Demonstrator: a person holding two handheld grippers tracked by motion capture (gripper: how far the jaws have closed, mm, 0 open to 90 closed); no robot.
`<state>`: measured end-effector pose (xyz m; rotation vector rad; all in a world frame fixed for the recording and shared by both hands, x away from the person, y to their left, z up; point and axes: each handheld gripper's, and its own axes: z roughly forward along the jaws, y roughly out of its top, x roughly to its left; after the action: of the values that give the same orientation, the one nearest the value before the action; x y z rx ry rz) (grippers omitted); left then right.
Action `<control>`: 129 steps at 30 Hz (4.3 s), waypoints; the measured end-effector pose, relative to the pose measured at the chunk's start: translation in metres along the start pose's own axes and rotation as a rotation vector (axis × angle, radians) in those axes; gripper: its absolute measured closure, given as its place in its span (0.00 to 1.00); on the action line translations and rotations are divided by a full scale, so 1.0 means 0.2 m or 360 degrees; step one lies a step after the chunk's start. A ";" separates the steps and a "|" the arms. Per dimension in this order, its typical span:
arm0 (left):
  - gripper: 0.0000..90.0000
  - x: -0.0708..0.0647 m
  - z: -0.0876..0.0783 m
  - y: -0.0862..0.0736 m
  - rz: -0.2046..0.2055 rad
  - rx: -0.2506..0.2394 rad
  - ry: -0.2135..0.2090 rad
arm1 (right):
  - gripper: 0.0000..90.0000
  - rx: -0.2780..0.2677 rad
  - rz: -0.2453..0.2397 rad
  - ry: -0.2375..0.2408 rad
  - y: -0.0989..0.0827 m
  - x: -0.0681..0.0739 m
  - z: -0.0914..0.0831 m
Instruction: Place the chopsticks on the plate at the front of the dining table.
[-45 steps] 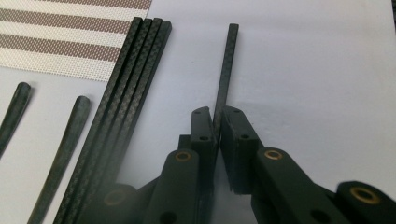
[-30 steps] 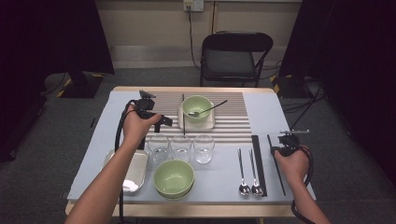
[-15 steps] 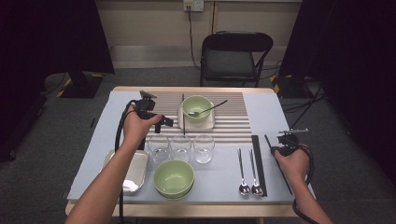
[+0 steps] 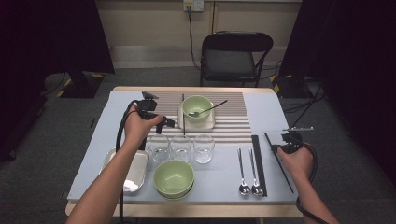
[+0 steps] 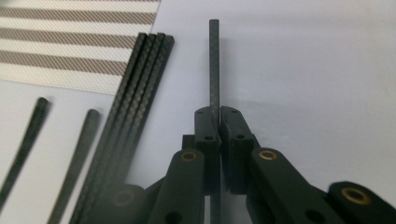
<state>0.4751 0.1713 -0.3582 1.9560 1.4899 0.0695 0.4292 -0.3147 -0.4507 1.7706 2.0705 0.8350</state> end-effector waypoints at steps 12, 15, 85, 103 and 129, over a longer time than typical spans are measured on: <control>0.37 -0.01 -0.02 -0.01 0.0003 -0.0008 -0.0006 | 0.96 -0.0072 0.0013 0.0062 0.08 0.03 -0.06; 0.37 -0.01 -0.02 -0.01 0.0009 -0.0003 0.0000 | 0.96 -0.0079 0.0039 0.0079 0.09 0.03 -0.06; 0.36 -0.08 -0.03 0.00 0.0064 0.0003 -0.0050 | 0.96 -0.0237 -0.0067 0.0129 0.24 0.12 -0.17; 0.36 -0.17 0.00 0.01 0.0115 0.0005 -0.0082 | 0.96 -0.0313 -0.0063 0.0218 0.35 0.24 -0.22; 0.35 -0.34 0.08 0.00 0.0218 0.0059 -0.0155 | 0.96 -0.0365 -0.0087 0.0302 0.44 0.37 -0.26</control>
<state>0.4573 0.1040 -0.3465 2.0597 1.3026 0.0065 0.4554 -0.2480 -0.3463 1.5599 2.0295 1.2118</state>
